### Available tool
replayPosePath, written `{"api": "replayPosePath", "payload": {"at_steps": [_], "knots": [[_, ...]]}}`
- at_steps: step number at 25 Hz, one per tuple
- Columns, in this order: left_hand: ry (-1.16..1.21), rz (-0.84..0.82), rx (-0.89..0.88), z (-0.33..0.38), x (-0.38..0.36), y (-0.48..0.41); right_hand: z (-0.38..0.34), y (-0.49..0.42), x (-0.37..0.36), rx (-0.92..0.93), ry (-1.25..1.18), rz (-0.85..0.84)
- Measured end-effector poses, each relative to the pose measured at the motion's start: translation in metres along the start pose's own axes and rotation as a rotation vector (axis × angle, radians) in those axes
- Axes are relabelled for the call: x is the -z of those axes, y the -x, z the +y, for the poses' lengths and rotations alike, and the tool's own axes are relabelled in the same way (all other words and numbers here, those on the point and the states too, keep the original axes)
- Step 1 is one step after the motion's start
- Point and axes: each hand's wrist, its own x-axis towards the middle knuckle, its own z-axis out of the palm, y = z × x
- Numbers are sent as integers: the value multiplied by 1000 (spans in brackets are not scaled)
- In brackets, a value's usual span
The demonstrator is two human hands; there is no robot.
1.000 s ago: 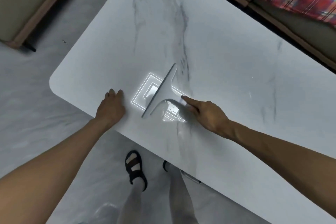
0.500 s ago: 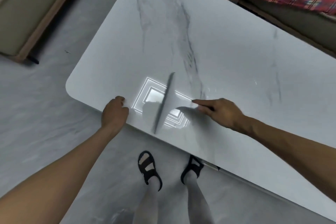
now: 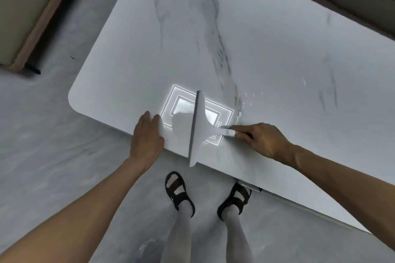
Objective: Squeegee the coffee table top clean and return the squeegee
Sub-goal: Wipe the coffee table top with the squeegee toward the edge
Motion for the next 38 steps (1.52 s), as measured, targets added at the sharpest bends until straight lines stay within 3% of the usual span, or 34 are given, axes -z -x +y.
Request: {"api": "replayPosePath", "payload": {"at_steps": [5,8,11,16,19,23,27,34,38], "knots": [[-78,-250,0,76,-25,9,107,85,21,-219,31,42],[-83,-220,51,93,-27,12,135,113,28,-274,60,81],[-24,-107,-2,93,-24,18,119,110,26,-216,9,87],[-30,-73,-29,88,-31,34,40,62,-17,65,-54,-2],[-88,-87,-37,100,-42,42,26,52,-48,118,-59,-67],[-245,-135,-109,134,-66,48,78,82,-58,113,-49,-22],[-326,-219,-117,182,-93,57,163,140,-43,-19,-30,-10],[-121,-349,49,225,-105,51,248,208,-5,-168,59,35],[-108,-355,57,227,-103,50,231,202,-4,-72,88,20]]}}
